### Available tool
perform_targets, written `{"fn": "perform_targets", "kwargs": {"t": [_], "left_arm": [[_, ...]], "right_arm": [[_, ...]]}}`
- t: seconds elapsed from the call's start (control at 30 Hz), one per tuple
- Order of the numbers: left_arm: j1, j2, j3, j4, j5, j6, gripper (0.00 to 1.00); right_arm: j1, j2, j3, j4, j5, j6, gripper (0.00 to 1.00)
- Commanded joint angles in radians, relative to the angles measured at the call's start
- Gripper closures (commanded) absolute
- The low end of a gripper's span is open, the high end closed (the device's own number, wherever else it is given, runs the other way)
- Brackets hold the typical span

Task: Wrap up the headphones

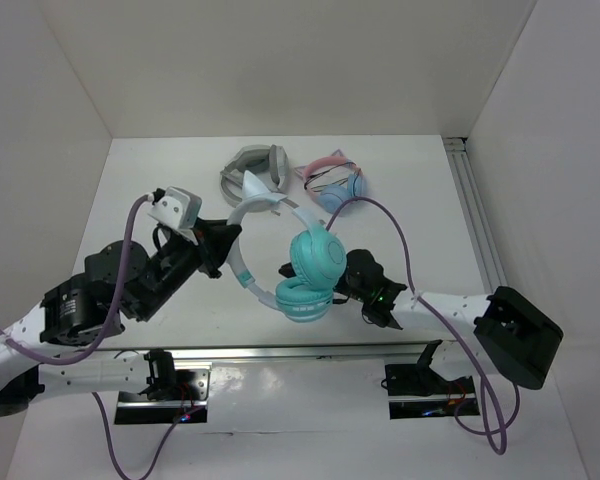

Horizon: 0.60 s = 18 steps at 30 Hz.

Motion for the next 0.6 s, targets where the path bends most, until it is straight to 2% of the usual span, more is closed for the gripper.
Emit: {"fn": "perform_targets", "kwargs": {"t": [0.0, 0.03, 0.07, 0.13, 0.23, 0.3, 0.33, 0.4, 0.5, 0.57], "left_arm": [[-0.002, -0.011, 0.019, 0.130, -0.067, -0.048, 1.00], [-0.002, -0.011, 0.019, 0.115, -0.095, -0.048, 1.00], [-0.002, -0.011, 0.019, 0.094, -0.157, -0.048, 1.00], [-0.002, -0.011, 0.060, -0.006, -0.240, -0.048, 1.00], [-0.002, -0.011, 0.101, -0.135, -0.449, -0.114, 1.00], [-0.002, -0.001, 0.117, -0.320, -0.617, -0.216, 1.00], [-0.002, 0.009, 0.130, -0.430, -0.644, -0.250, 1.00], [-0.002, 0.009, 0.130, -0.481, -0.644, -0.316, 1.00], [-0.002, 0.018, 0.091, -0.482, -0.624, -0.316, 1.00], [-0.002, 0.062, 0.055, -0.482, -0.595, -0.265, 1.00]], "right_arm": [[-0.014, -0.019, -0.002, 0.078, 0.034, 0.009, 0.92], [-0.014, -0.035, 0.007, 0.053, 0.069, 0.009, 1.00], [-0.014, -0.053, 0.007, 0.024, 0.116, 0.009, 1.00], [-0.014, -0.125, 0.007, -0.081, 0.317, 0.018, 1.00], [-0.014, -0.247, 0.033, -0.222, 0.543, 0.008, 1.00], [-0.014, -0.338, 0.059, -0.301, 0.647, -0.003, 1.00], [-0.014, -0.367, 0.083, -0.363, 0.672, -0.021, 1.00], [-0.014, -0.415, 0.110, -0.410, 0.703, -0.040, 1.00], [-0.014, -0.458, 0.189, -0.508, 0.724, -0.087, 1.00], [-0.014, -0.469, 0.263, -0.591, 0.724, -0.113, 1.00]]}}
